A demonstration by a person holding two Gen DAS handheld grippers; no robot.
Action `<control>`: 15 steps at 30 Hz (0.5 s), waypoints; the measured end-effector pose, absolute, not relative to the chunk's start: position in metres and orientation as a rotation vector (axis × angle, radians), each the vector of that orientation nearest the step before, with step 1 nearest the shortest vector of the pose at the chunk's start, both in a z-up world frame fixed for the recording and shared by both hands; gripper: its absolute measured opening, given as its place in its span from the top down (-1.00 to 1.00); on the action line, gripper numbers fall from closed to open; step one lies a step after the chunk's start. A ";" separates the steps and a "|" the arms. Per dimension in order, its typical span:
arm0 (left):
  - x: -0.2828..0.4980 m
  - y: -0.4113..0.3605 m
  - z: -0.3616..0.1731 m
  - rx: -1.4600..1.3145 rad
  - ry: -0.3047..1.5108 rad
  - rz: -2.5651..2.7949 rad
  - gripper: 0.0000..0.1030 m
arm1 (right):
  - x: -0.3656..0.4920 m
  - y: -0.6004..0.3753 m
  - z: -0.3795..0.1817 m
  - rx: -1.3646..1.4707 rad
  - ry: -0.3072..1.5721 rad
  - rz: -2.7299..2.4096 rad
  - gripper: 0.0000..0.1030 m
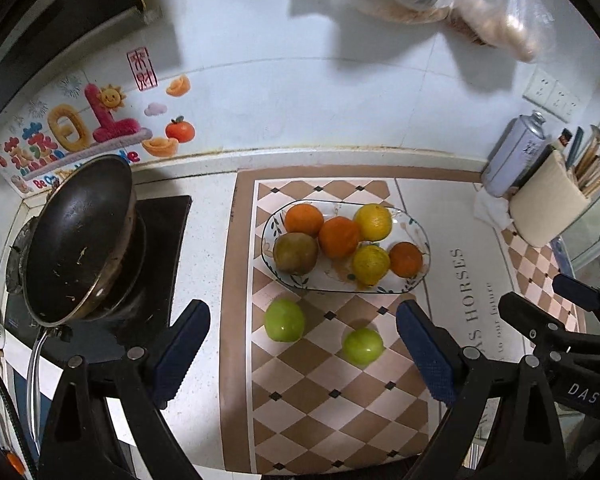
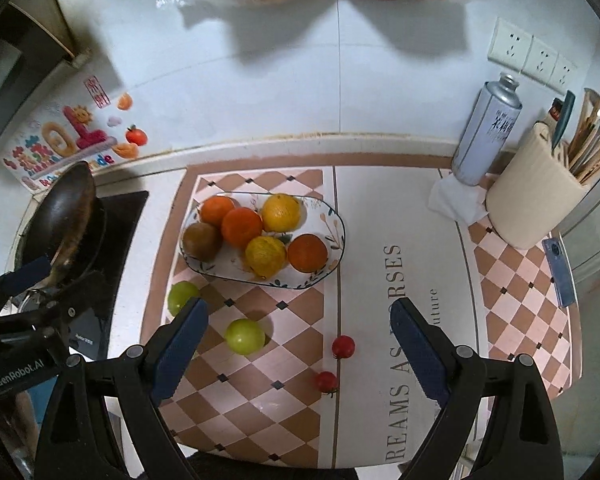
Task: Organize fruits
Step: 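Lift both tools back above the counter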
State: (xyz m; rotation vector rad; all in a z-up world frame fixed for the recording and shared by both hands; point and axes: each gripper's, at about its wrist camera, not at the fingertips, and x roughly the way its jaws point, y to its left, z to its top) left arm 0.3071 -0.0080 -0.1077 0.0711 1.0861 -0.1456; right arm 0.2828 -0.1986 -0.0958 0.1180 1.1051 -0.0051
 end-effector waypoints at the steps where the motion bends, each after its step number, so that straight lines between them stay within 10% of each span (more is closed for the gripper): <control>1: 0.304 -0.008 -0.104 0.068 1.082 -0.144 -0.85 | 0.280 -0.198 -0.092 0.119 1.099 -0.005 -0.84; 15: 0.288 -0.003 -0.099 0.054 1.067 -0.127 -0.85 | 0.270 -0.195 -0.101 0.194 1.118 0.016 -0.84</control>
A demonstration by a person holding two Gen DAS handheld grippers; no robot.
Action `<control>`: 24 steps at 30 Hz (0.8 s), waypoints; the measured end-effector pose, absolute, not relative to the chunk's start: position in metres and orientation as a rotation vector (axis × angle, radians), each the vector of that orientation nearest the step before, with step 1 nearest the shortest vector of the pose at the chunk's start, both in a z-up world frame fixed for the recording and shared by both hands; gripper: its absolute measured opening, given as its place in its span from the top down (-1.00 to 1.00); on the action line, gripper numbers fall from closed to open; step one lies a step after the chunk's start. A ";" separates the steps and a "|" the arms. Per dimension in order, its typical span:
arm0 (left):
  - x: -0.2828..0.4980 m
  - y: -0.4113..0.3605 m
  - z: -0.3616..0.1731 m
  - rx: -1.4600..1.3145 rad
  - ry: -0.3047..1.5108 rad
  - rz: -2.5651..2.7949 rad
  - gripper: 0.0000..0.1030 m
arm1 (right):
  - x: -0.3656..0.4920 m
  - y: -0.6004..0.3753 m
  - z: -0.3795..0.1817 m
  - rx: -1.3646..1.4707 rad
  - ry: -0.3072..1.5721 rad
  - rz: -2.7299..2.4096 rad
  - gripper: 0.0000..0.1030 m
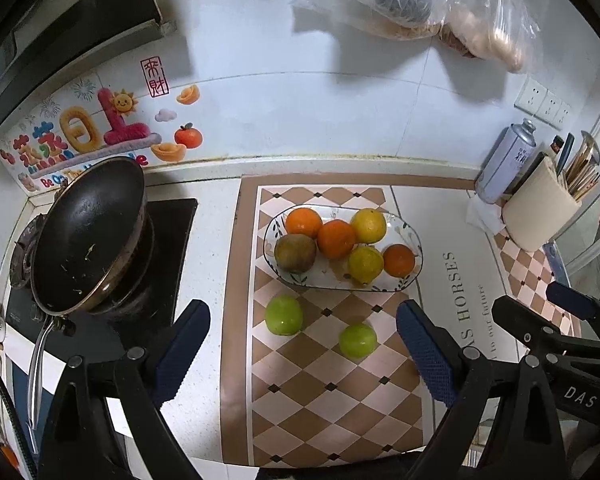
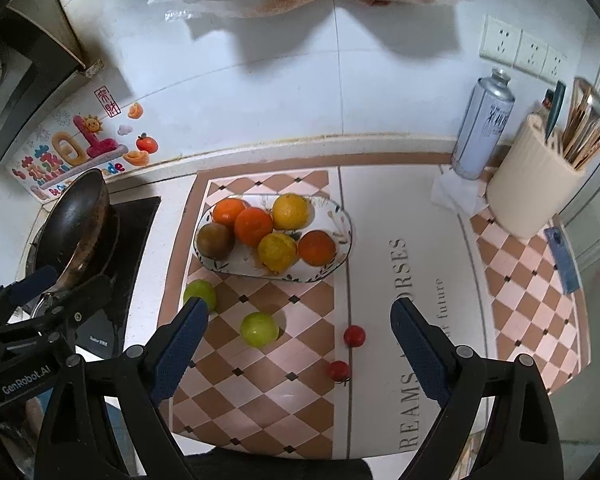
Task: Organize fruits
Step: 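Lift both tools back above the counter, then grasp a green apple with the left tool while the right tool grasps another green apple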
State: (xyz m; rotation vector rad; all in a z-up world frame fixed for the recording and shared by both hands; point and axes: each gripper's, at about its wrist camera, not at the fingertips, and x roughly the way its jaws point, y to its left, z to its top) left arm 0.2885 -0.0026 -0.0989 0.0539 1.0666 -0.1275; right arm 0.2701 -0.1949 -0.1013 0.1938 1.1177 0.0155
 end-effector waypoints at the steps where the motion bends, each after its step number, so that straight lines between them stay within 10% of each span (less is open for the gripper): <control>1: 0.289 -0.002 -0.101 0.049 1.070 -0.124 -0.85 | 0.273 -0.195 -0.108 0.204 1.131 0.027 -0.84; 16: 0.345 0.050 -0.226 0.051 1.352 0.043 -0.95 | 0.336 -0.133 -0.320 0.307 1.548 0.192 -0.83; 24: 0.372 0.040 -0.292 0.033 1.495 0.016 -0.95 | 0.340 -0.121 -0.354 0.275 1.590 0.173 -0.12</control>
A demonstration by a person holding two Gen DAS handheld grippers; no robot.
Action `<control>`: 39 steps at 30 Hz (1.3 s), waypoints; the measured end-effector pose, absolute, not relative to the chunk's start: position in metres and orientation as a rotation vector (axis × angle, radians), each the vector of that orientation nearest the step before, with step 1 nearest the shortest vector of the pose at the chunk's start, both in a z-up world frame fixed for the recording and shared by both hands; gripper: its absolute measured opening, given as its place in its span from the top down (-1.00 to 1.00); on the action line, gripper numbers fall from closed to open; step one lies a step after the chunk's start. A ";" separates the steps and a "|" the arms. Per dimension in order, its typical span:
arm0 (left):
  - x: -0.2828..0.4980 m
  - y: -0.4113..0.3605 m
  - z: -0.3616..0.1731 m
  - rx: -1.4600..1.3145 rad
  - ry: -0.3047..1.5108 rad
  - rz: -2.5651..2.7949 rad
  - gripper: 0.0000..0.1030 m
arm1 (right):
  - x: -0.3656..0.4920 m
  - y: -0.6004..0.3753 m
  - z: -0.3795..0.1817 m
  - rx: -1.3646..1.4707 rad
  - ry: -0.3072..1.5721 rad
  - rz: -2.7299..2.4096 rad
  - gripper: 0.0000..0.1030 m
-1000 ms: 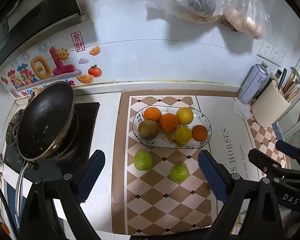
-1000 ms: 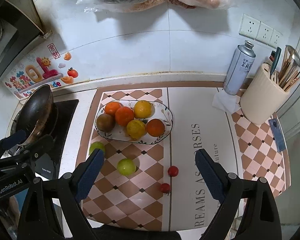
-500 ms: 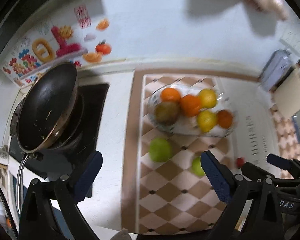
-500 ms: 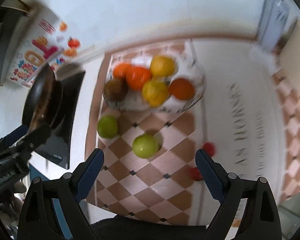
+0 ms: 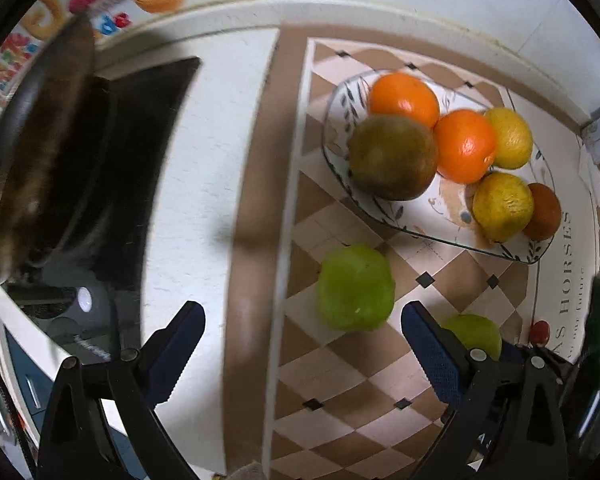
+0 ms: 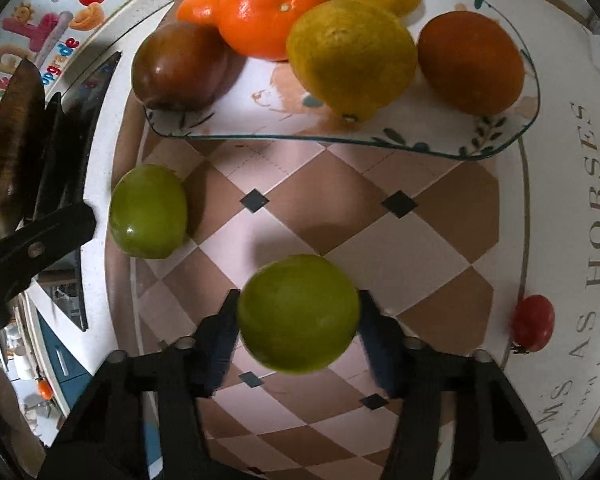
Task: Organize fruits
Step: 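Grasp a green apple with the left tool while the right tool grasps another green apple, then place the green apple on the plate while the right tool places its apple there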
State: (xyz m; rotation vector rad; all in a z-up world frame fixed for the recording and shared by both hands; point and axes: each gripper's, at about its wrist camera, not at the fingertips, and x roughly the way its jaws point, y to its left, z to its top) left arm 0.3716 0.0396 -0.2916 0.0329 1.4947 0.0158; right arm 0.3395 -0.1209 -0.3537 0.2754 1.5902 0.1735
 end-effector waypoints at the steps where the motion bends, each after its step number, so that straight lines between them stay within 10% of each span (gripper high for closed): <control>1: 0.374 0.036 -0.296 0.042 1.502 0.008 -0.95 | 0.338 -0.124 -0.353 0.272 1.589 0.167 -0.12; 9: 0.383 0.012 -0.331 0.101 1.558 -0.084 -0.89 | 0.328 -0.148 -0.353 0.287 1.601 0.116 -0.12; 13: 0.382 0.003 -0.342 0.132 1.568 -0.125 -0.04 | 0.327 -0.152 -0.354 0.308 1.597 0.126 -0.12; 39: 0.434 -0.011 -0.296 -0.346 1.470 -0.125 -0.04 | 0.396 -0.261 -0.286 0.551 1.389 0.061 -0.12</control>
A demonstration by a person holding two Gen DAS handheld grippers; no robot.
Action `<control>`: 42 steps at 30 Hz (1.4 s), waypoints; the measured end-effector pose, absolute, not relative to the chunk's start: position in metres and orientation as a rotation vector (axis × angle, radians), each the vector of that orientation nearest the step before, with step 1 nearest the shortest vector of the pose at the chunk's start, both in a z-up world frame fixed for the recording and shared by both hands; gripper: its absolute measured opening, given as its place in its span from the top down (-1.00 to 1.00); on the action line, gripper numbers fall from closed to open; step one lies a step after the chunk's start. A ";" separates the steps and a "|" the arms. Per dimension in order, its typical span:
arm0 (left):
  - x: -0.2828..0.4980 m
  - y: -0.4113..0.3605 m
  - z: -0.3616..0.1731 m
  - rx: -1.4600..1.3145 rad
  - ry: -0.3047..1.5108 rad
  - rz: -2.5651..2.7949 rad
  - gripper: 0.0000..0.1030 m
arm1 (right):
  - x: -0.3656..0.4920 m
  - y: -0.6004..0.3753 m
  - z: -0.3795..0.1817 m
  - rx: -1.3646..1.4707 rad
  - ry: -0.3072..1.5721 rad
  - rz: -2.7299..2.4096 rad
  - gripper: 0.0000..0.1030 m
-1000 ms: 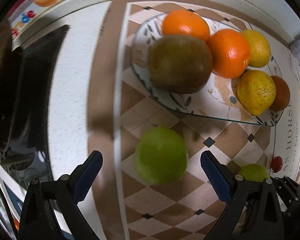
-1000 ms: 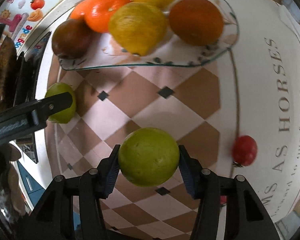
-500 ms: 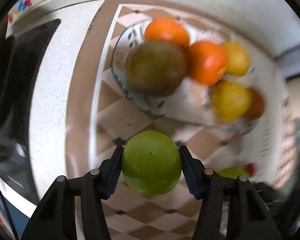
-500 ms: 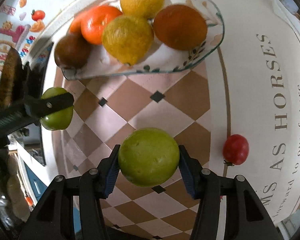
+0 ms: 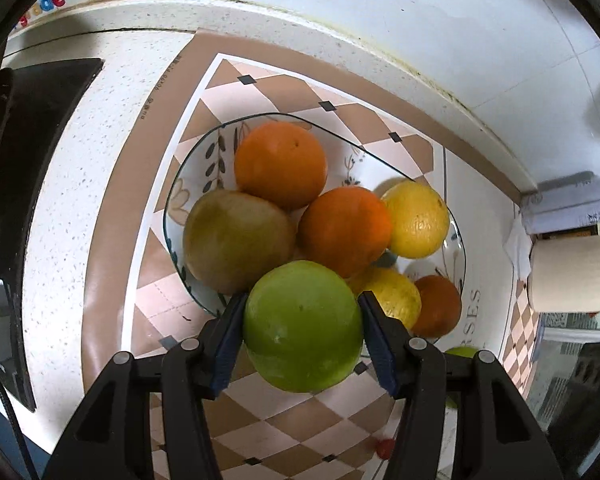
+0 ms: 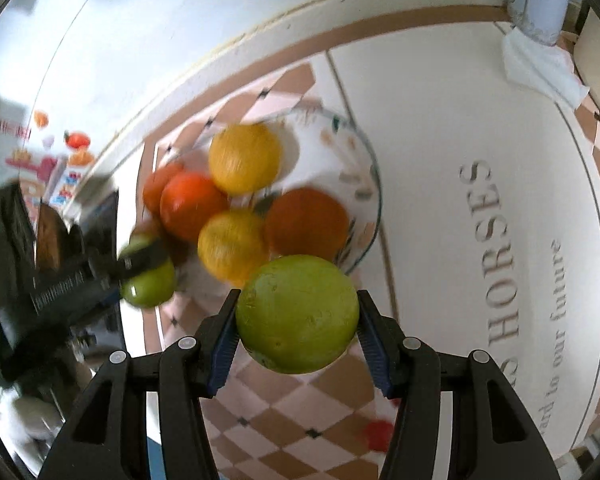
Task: Organize fruits
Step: 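Place the green apple on the plate while the right tool places its apple there, then lift both tools back above the counter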
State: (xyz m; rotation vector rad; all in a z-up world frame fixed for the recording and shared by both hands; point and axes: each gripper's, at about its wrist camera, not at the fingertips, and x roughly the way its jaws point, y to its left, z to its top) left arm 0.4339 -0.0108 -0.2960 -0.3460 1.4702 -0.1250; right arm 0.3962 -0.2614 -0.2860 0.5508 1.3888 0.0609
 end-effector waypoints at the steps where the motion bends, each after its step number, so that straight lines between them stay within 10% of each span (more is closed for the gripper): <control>1: 0.434 -0.011 -0.297 -0.346 1.466 -0.121 -0.03 | 0.402 -0.265 -0.286 0.560 1.381 0.056 -0.12; 21: 0.425 -0.016 -0.278 -0.235 1.371 0.016 -0.07 | 0.482 -0.264 -0.310 0.499 1.406 0.086 -0.13; 27: 0.424 -0.016 -0.274 -0.136 1.355 0.078 -0.73 | 0.485 -0.261 -0.307 0.451 1.409 0.141 -0.65; 42: 0.399 -0.029 -0.243 -0.010 1.291 0.077 -0.88 | 0.408 -0.244 -0.241 0.116 1.314 0.027 -0.85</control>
